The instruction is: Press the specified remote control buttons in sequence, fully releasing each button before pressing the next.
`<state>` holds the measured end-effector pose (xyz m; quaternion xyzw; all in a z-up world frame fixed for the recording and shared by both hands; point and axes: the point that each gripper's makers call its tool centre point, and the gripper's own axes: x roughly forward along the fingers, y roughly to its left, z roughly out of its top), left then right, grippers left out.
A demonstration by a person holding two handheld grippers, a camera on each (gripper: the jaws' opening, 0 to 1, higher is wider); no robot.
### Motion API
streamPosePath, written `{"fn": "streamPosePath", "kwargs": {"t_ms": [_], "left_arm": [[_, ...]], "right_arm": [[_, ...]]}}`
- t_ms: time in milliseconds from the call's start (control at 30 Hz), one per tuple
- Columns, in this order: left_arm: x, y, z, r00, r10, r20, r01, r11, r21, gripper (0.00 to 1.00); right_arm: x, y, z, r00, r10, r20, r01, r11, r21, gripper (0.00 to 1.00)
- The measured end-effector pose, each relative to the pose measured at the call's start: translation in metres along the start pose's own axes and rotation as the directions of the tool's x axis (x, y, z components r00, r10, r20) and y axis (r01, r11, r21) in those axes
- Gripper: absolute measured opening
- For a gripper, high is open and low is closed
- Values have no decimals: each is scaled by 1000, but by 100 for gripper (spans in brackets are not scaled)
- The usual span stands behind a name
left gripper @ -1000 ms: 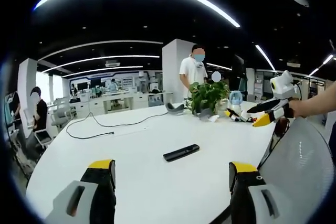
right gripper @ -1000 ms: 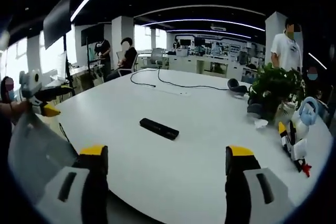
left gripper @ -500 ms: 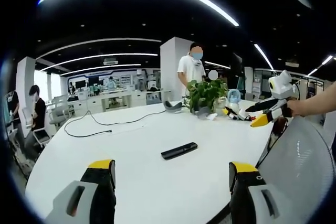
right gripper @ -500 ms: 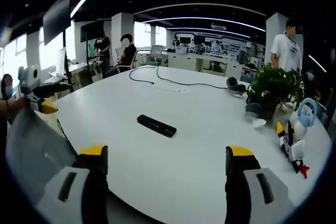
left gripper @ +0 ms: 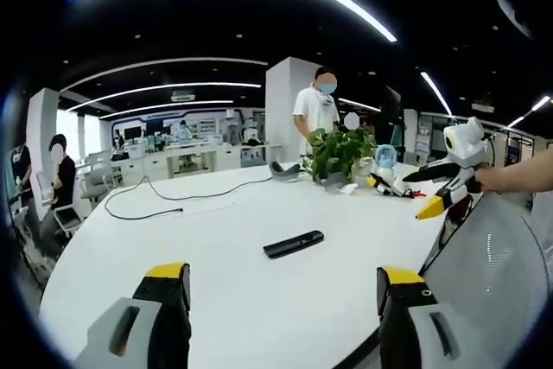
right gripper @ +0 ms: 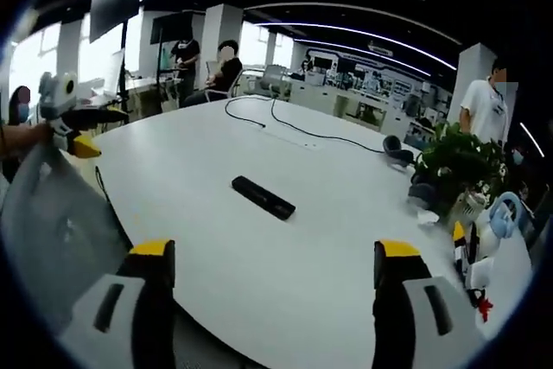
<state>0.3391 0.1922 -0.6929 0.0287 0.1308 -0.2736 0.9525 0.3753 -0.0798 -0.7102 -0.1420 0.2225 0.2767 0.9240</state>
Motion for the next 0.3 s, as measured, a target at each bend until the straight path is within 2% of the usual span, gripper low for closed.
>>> {"fn": "streamPosePath", "kwargs": {"t_ms": [67,100,167,200,300], "left_arm": [[-1,-6,8,999,-21,38,20,1000,15,96],[-1,-6,7,999,-19,34,18,1000,18,97],[1,-4,-8,998,-5,-55,7,999,44,97],[2,-4,-11,997,-3,-74,6,999,40,97],[0,-3,-6,999,4,-46,-3,999,35,98]], "right_arm": [[-2,1,5,1000,-3,24,3,1000,-6,100],[-2,0,5,1000,-9,23,9,1000,-15,100],[-4,-2,8,999,-19,34,20,1000,-22,100],[-5,-2,9,999,-18,48,18,1000,-12,100],[-7,-7,9,998,-32,60,31,999,18,100]]}}
